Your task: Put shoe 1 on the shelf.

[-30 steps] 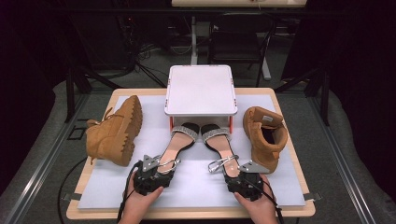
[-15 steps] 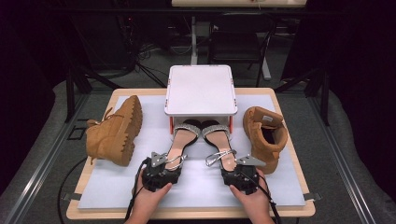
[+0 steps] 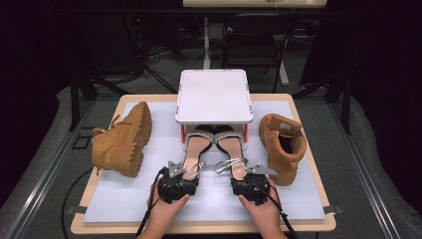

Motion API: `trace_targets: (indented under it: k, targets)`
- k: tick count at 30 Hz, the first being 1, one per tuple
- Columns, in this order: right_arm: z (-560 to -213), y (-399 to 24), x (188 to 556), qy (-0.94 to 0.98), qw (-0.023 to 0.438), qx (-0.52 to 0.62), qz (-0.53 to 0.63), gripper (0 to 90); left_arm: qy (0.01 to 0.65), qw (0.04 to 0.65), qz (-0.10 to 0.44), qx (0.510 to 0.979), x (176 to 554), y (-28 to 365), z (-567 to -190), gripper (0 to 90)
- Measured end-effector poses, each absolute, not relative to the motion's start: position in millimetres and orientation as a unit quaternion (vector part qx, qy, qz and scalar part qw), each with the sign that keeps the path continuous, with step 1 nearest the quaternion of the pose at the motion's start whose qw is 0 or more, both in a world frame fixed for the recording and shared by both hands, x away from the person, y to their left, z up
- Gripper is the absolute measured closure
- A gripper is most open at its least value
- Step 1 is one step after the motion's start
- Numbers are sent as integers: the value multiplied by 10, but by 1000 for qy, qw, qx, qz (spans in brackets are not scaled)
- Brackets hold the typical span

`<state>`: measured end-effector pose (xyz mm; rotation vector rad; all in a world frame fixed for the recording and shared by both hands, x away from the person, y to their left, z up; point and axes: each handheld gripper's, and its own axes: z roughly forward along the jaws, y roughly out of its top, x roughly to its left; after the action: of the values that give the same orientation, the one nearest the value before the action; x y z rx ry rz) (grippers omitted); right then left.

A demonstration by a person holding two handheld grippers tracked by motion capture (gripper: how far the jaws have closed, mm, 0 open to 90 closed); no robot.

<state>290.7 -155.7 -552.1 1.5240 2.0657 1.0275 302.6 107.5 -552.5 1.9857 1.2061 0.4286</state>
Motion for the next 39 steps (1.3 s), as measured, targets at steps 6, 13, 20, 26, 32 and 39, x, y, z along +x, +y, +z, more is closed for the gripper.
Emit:
trace_targets:
  k: [6, 13, 20, 26, 32, 39]
  targets:
    - [-5545, -1515, 2899, 739, 188, 537, 361, 385, 475, 380, 172, 775, 3021, 1027, -5539, 371]
    - [-5548, -1517, 2912, 743, 188, 531, 363, 385, 478, 381, 173, 772, 3011, 1009, -5551, 369]
    - [-5551, -1510, 2919, 743, 184, 530, 366, 385, 472, 384, 177, 774, 3003, 988, -5561, 369]
    - [-5556, -1509, 2918, 741, 183, 529, 370, 384, 466, 386, 178, 776, 2991, 967, -5568, 369]
    - [-5587, -1524, 2902, 737, 186, 525, 382, 381, 464, 391, 176, 775, 2992, 982, -5576, 369]
    - [-5596, -1573, 2899, 741, 176, 517, 391, 379, 460, 397, 173, 775, 2992, 1014, -5589, 364]
